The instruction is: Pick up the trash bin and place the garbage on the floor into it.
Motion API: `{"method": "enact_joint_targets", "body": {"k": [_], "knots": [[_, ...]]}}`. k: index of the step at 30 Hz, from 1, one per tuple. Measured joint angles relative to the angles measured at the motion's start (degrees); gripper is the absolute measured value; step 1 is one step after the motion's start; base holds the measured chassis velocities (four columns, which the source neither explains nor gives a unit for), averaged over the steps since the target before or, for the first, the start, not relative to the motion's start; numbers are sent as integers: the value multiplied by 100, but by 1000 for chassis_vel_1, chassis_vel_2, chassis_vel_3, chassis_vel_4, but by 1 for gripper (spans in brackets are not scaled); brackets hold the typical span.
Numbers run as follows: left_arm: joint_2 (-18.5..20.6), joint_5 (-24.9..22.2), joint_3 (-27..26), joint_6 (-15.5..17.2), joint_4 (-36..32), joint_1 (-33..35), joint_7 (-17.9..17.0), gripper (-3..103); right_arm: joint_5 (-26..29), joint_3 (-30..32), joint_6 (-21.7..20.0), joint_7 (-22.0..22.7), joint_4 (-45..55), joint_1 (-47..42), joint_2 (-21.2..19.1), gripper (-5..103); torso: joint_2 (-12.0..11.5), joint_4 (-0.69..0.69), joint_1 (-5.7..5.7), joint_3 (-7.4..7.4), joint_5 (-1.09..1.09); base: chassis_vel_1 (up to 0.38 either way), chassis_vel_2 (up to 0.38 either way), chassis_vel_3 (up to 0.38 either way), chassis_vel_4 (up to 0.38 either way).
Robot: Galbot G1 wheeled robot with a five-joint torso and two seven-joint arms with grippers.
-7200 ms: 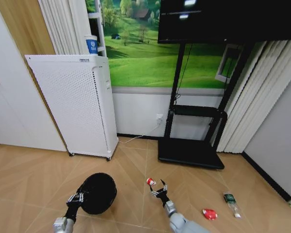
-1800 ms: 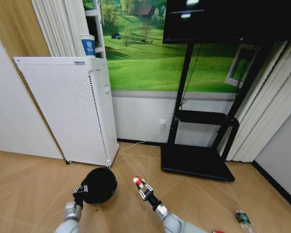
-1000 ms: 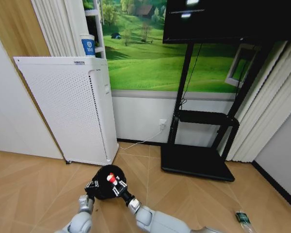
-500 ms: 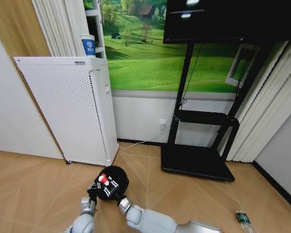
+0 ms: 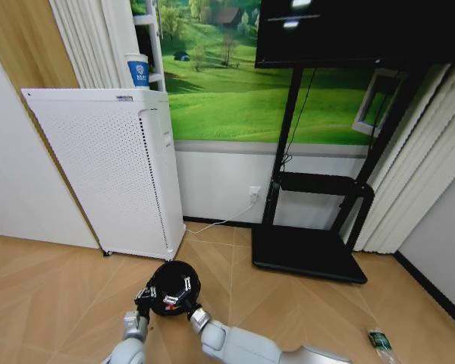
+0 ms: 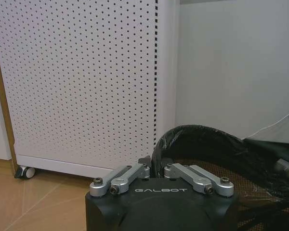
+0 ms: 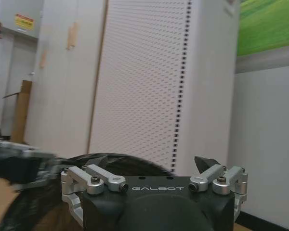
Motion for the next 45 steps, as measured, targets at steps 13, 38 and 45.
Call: {"method": "enact_joint_targets", "body": {"k": [13,38,45], "knots": [[183,381,-434,76,-189,231,46,7,-380,2462,-43,308,208,-795,-1024,100,0,-1,0,0,2,0,0,0,0],[342,586,-268,23,-224,73,106,7,-732,4073,166,138,588,-2003,-1790,100,217,0,60,157,0,0,0,0,0],[300,616,-291,-95,-214,185,182,7,-829,4195,189,140,622,-2145,-1749,100,351,-2,95,255,-1,-55,-59,-50,-52]]}}
